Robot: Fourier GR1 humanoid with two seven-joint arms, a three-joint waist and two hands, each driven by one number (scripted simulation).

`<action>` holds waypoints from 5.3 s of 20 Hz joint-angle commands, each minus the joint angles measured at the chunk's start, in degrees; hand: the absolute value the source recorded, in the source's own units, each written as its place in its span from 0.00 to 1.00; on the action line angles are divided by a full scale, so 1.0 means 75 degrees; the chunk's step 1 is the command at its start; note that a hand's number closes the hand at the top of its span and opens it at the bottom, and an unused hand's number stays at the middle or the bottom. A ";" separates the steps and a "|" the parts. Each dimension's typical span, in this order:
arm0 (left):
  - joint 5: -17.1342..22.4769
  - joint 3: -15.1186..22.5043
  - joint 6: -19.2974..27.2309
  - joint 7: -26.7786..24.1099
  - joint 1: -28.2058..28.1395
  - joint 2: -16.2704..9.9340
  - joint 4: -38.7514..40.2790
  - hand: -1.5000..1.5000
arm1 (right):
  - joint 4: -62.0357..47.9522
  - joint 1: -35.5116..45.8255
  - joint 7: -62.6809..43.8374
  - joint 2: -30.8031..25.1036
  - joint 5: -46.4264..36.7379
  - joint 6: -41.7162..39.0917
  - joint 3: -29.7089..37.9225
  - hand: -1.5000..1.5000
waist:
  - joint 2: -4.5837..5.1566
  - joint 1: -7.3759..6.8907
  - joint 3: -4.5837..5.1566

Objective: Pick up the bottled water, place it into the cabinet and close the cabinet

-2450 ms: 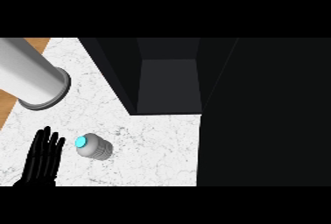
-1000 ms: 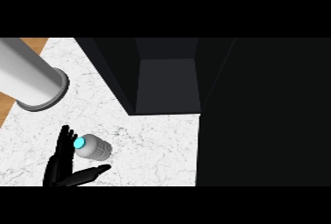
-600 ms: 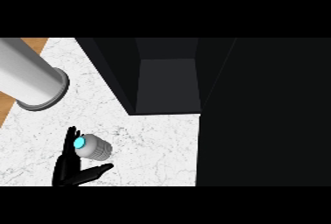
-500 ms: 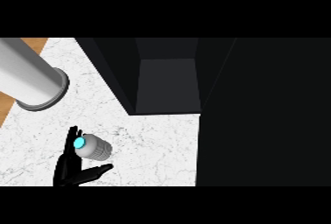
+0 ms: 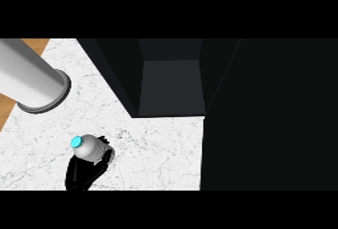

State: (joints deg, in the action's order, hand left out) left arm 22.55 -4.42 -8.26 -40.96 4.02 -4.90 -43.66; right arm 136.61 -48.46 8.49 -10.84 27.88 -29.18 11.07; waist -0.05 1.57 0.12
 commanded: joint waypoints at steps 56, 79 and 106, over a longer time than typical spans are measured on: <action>-0.1365 0.2817 0.4933 0.3837 0.3413 0.0634 -0.2665 1.00 | 0.0989 -0.0511 0.0071 -0.0771 0.1547 0.0285 0.0702 0.00 | 0.0043 0.0166 -0.0002; -0.1797 0.2279 0.5799 0.3761 0.3988 0.0029 -0.1897 1.00 | 0.0280 0.0178 0.0386 -0.1261 0.1654 0.0176 0.0447 0.00 | 0.0186 0.0645 0.0011; -0.1910 0.3110 0.5992 0.4030 0.3701 -0.0298 -0.3589 0.00 | -0.0103 0.0836 0.0488 -0.1705 0.1525 0.0188 0.0402 0.00 | 0.0173 0.0867 0.0020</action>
State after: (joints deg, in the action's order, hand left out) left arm 7.44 17.58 41.73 -12.51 15.83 -11.28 -73.54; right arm 132.52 -42.48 13.79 -23.54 38.01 -29.86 13.88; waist 0.16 6.54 0.15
